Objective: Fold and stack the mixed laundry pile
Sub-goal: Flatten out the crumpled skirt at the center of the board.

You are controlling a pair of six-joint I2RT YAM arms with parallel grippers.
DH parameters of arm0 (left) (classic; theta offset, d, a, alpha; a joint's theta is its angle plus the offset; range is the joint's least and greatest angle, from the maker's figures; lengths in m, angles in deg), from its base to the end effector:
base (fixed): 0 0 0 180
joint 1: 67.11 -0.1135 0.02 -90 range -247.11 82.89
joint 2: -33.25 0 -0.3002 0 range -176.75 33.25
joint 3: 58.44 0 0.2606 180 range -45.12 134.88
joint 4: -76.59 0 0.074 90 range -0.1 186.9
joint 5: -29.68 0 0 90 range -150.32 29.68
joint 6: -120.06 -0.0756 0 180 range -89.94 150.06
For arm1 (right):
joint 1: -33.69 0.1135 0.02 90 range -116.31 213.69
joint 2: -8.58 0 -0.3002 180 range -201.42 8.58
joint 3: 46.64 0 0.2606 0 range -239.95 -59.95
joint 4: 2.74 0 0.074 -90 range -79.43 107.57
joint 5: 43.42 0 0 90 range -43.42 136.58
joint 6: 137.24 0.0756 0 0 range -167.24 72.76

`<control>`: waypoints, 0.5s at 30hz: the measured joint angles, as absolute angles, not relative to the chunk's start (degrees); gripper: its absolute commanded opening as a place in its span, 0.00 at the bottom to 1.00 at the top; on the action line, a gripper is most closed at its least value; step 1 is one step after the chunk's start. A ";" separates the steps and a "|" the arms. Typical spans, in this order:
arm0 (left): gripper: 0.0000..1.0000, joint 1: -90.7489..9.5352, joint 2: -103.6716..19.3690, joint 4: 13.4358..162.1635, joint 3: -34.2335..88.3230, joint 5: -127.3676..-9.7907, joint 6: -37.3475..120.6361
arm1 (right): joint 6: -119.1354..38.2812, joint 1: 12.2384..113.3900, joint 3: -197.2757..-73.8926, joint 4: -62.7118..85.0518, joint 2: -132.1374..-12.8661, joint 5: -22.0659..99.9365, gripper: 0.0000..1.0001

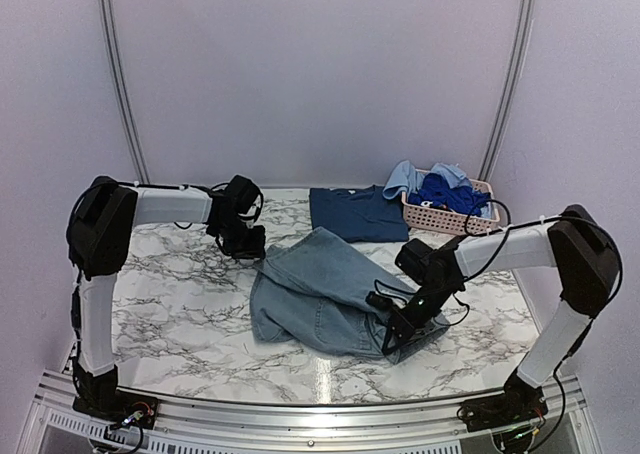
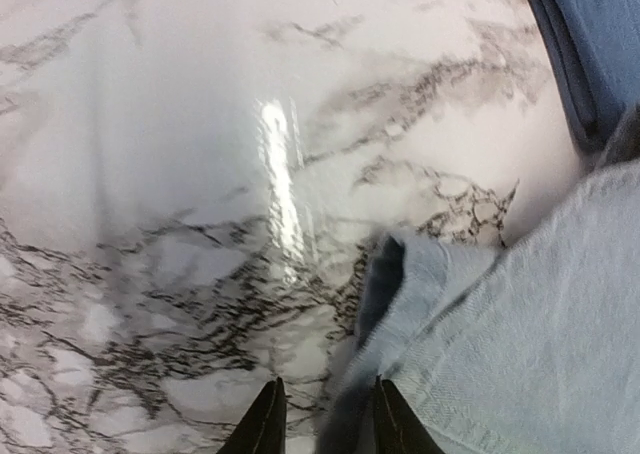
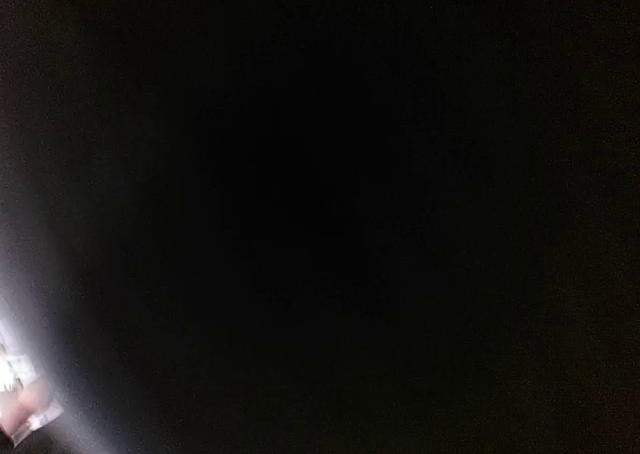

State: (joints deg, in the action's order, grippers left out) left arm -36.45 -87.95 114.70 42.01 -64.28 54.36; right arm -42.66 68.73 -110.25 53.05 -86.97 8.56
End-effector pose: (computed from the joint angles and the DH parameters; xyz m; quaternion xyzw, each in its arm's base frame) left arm 0.4244 -0.2577 0.1501 0.0627 0.9607 -0.1533 0.2226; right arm 0.1988 0.1963 0.1410 0.2545 -0.9104 -0.3127 0.0928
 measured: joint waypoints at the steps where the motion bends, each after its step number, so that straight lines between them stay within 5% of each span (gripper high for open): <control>1: 0.32 -37.02 -87.91 115.03 42.62 -63.83 54.53 | -42.68 71.01 -111.11 52.81 -87.62 8.01 0.00; 6: 0.34 -38.97 -82.88 113.89 37.81 -62.25 55.91 | -42.55 82.55 -116.02 52.33 -89.48 7.75 0.00; 9: 0.55 -39.47 -73.22 114.15 28.54 -61.75 57.35 | -41.64 85.89 -116.75 51.96 -89.22 9.91 0.03; 15: 0.79 -37.72 -51.74 113.74 12.22 -63.72 60.24 | -33.48 85.74 -112.77 51.37 -80.15 17.23 0.17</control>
State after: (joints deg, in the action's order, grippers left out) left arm -37.72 -51.74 113.74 12.22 -63.72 60.24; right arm -33.48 85.74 -112.77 51.37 -80.15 17.23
